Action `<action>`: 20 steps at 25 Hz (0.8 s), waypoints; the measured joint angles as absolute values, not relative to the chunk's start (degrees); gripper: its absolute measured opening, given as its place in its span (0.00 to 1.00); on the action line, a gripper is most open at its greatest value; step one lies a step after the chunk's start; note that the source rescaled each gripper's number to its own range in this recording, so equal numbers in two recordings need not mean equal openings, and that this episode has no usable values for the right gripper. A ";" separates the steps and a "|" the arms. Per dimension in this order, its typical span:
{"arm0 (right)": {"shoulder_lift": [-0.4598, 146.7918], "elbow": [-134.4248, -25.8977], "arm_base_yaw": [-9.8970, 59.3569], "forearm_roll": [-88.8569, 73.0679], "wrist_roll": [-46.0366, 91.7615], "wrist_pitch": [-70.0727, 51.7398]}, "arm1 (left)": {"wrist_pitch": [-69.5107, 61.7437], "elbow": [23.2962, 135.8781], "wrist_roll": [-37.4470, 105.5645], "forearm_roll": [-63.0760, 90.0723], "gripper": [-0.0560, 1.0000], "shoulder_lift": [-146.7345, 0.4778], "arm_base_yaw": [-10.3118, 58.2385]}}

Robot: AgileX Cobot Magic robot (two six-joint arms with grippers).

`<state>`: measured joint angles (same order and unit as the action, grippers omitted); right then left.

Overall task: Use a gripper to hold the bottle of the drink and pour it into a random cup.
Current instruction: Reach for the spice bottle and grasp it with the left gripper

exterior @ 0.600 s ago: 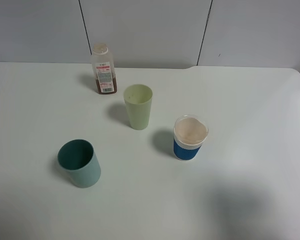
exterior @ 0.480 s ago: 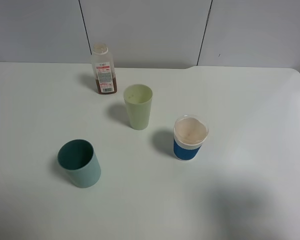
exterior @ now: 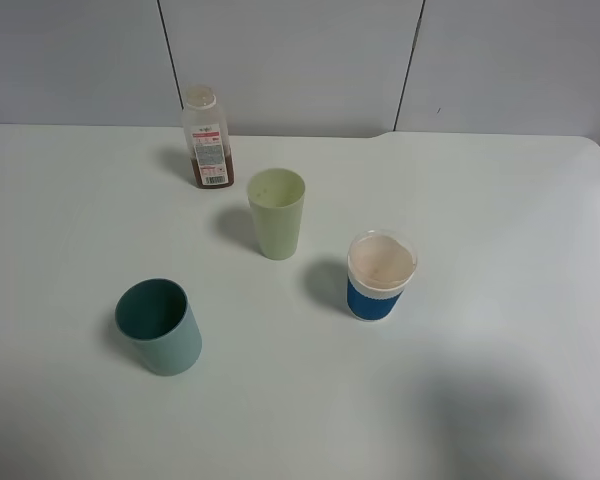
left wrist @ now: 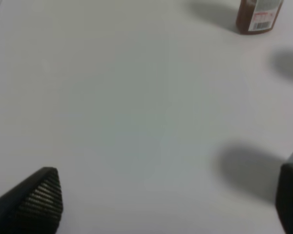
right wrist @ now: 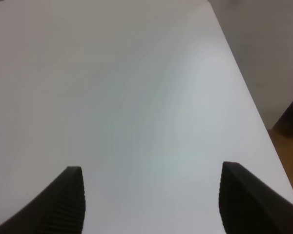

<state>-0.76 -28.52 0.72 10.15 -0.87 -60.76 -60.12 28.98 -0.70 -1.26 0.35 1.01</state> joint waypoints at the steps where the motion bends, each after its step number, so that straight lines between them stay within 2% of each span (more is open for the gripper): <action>1: -0.76 -28.52 0.72 10.15 -0.87 -60.76 | -60.12 28.98 -0.70 -1.26 0.81 0.35 1.01; 20: -0.76 -28.52 0.72 10.15 -0.87 -60.76 | -60.12 28.98 -0.74 -1.26 0.81 0.35 1.01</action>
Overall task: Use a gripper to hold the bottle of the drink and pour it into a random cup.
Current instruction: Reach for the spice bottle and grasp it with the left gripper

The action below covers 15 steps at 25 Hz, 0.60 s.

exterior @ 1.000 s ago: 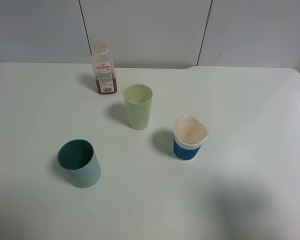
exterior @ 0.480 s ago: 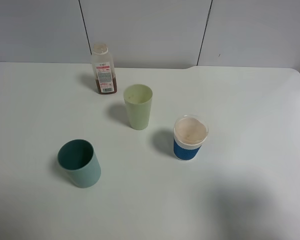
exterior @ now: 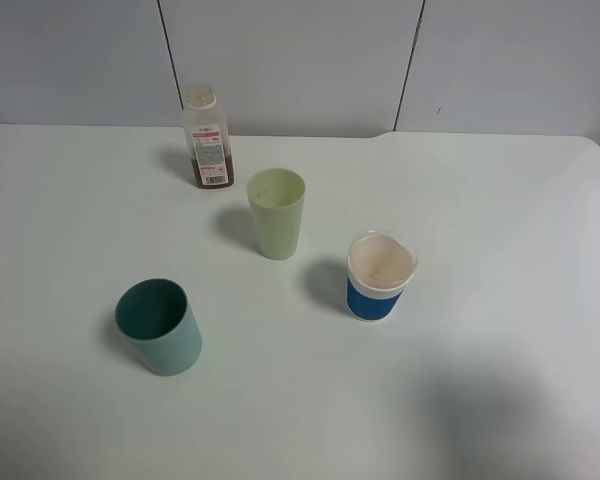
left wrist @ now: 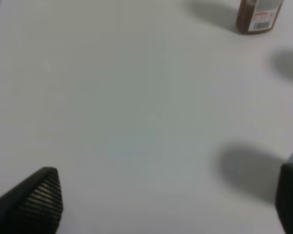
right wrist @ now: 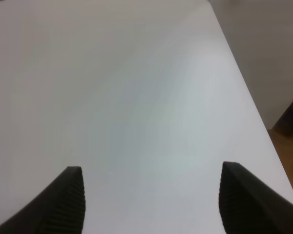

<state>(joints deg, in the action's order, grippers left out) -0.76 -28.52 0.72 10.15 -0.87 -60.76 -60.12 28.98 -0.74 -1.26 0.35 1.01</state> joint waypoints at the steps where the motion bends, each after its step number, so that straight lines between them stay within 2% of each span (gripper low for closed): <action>1: -0.76 -28.52 0.72 10.15 -0.87 -60.76 | -60.12 28.98 -0.74 -1.26 0.81 0.35 1.01; 15: -0.76 -28.52 0.72 10.15 -0.87 -60.76 | -60.12 28.98 -0.81 -1.26 0.81 0.35 1.01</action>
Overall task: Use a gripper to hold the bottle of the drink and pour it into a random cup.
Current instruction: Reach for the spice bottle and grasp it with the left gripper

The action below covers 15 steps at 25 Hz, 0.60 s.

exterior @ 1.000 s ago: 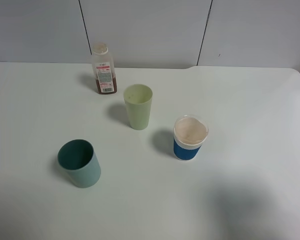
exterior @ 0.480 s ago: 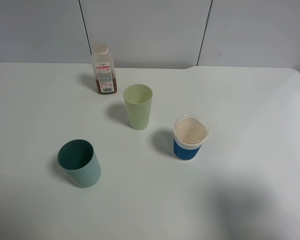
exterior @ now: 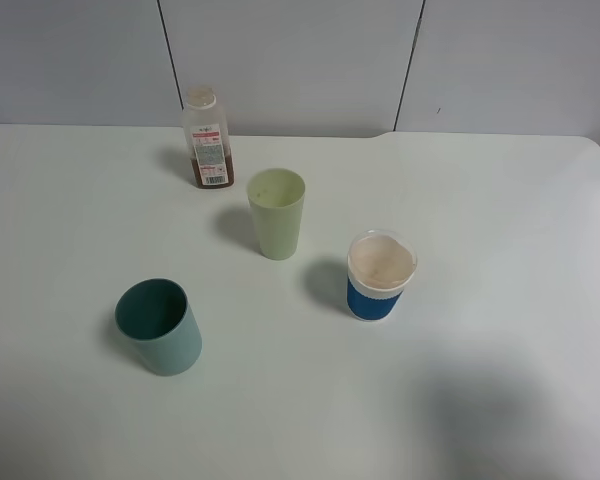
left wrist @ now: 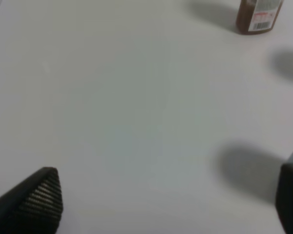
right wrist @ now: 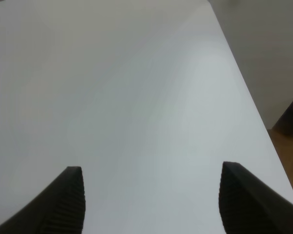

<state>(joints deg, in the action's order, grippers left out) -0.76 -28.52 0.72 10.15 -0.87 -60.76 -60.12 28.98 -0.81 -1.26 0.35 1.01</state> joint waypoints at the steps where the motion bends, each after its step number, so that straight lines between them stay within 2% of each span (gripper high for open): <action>1: -0.76 -28.52 0.72 10.15 -0.87 -60.76 | -60.12 28.98 -0.81 -1.26 0.81 0.35 1.01; 15: -0.76 -28.52 0.72 10.15 -0.87 -60.76 | -60.12 28.98 -0.76 -1.26 0.81 0.35 1.01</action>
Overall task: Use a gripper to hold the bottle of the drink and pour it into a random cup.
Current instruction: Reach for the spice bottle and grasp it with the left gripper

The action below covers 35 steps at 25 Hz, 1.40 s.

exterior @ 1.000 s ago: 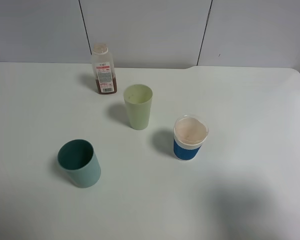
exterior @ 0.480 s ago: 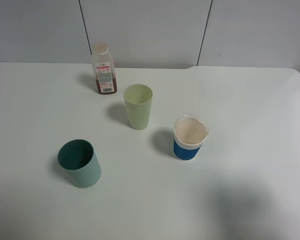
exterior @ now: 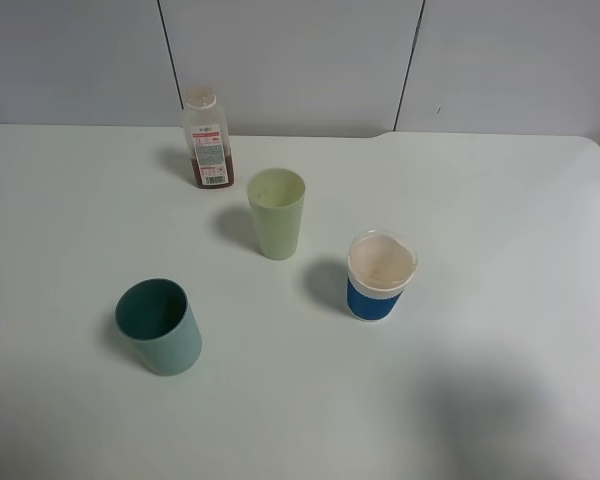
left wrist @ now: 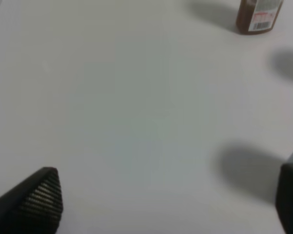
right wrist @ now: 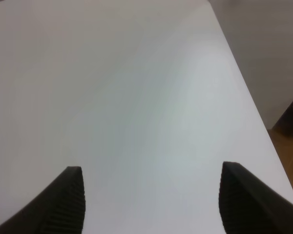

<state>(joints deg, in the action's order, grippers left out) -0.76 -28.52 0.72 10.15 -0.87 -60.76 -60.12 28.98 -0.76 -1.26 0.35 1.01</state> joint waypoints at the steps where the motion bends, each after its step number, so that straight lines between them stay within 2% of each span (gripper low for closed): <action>1: -0.76 -28.52 0.72 10.15 -0.87 -60.76 | -60.12 28.98 -0.81 -1.26 0.81 0.35 1.01; 26: -0.76 -28.52 0.72 10.15 -0.87 -60.76 | -60.04 29.04 -1.70 -1.21 0.81 0.24 1.01; 35: -0.76 -28.52 0.72 10.15 -0.87 -60.76 | -50.12 33.94 -2.30 -0.71 0.81 -14.58 1.01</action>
<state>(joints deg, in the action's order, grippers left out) -0.76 -28.52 0.72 10.15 -0.87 -60.76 -50.12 33.94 -2.30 -0.71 -14.58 1.01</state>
